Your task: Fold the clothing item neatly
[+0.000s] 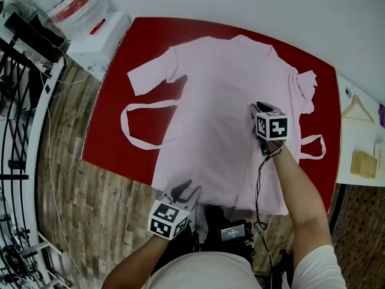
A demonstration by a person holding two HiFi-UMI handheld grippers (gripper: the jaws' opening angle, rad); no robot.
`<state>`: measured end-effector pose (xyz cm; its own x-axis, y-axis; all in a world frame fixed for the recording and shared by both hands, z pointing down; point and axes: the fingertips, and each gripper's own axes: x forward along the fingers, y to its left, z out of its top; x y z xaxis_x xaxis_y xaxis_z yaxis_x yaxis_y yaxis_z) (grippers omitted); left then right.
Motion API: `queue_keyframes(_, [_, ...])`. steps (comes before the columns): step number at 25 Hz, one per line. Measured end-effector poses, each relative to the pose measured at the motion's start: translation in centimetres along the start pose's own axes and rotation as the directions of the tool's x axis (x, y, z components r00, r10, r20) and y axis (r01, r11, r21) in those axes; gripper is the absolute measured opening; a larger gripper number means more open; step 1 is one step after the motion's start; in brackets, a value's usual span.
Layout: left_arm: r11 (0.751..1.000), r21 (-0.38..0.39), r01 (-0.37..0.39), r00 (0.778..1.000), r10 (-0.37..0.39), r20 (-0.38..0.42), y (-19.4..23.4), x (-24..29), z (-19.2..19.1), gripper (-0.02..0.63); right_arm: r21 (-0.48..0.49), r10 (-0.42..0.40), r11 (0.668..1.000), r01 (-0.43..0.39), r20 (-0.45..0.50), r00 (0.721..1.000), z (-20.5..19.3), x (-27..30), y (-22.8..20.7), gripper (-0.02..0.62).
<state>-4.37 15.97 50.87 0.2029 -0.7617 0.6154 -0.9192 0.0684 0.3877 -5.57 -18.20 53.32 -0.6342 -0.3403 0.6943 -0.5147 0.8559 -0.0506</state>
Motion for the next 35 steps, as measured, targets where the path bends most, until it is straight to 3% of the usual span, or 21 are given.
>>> queue_keyframes(12, [1.000, -0.016, 0.021, 0.995, -0.019, 0.099, 11.2, -3.7, 5.5, 0.110, -0.069, 0.022, 0.997, -0.021, 0.027, 0.999, 2.3, -0.3, 10.0, 0.071])
queue_keyframes(21, [0.996, -0.093, -0.010, 0.981, 0.028, 0.194, 15.4, -3.6, 9.0, 0.110, -0.226, 0.118, 0.968, -0.113, 0.008, 0.993, 2.3, 0.1, 14.9, 0.071])
queue_keyframes(27, [0.995, -0.097, -0.029, 0.976, 0.050, 0.214, 18.3, -3.5, 10.6, 0.110, -0.307, 0.172, 0.937, -0.167, -0.010, 0.985, 3.0, 1.6, 18.8, 0.071])
queue_keyframes(35, [0.993, -0.115, 0.010, 0.975, 0.016, 0.222, 25.1, -3.4, 12.8, 0.110, -0.317, 0.196, 0.929, -0.191, -0.016, 0.980, 6.0, 5.9, 25.6, 0.074])
